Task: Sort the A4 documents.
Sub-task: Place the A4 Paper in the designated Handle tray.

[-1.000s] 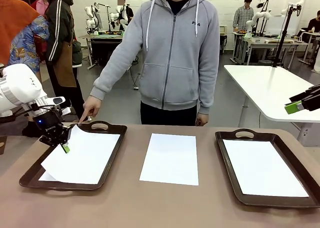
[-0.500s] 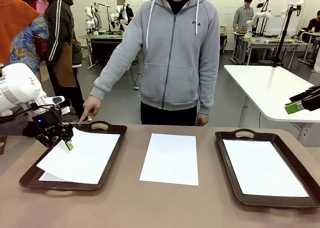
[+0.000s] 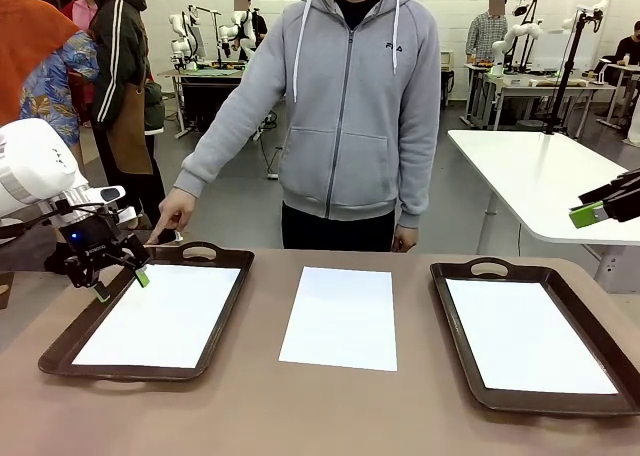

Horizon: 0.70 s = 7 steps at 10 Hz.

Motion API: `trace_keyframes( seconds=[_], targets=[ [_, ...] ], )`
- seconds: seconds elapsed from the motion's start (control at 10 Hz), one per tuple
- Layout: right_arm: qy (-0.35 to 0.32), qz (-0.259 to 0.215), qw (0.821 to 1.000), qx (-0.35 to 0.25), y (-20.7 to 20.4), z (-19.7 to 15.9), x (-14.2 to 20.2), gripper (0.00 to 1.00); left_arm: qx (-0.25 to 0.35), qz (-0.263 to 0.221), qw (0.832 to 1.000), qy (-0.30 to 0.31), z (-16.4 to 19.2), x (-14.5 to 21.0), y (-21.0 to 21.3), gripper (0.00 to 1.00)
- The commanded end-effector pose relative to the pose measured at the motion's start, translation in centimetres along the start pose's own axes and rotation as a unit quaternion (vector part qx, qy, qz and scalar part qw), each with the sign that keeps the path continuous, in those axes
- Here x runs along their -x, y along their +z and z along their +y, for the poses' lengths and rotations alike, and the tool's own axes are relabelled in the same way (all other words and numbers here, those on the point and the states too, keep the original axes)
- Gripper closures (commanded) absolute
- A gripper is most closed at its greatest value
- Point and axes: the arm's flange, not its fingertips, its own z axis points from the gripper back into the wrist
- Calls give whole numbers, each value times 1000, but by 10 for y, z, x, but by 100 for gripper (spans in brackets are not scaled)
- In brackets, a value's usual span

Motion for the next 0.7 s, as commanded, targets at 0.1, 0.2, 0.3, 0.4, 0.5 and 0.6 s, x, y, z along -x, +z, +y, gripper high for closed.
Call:
trace_keyframes(
  seconds=[0.1, 0.2, 0.3, 0.4, 0.5, 0.6],
  targets=[
    [1, -2, 1000, -2, -1, 0, 0, 0, -9, -6, 1000, -1, -5, -1, 5, 0],
    [1, -2, 1000, -2, -1, 0, 0, 0, 25, -25, 999, 5, -8, -1, 6, 0],
    [1, -2, 1000, -2, -1, 0, 0, 0, 0, -2, 1000, -2, -2, -1, 2, 0],
    [1, -2, 1000, -2, -1, 0, 0, 0, 0, -2, 1000, -2, -2, -1, 2, 0],
    [1, -2, 1000, -2, -1, 0, 0, 0, 0, -2, 1000, -2, -2, -1, 2, 0],
    [1, -2, 1000, -2, -1, 0, 0, 0, 0, -2, 1000, -2, -2, -1, 2, 0]
  ],
)
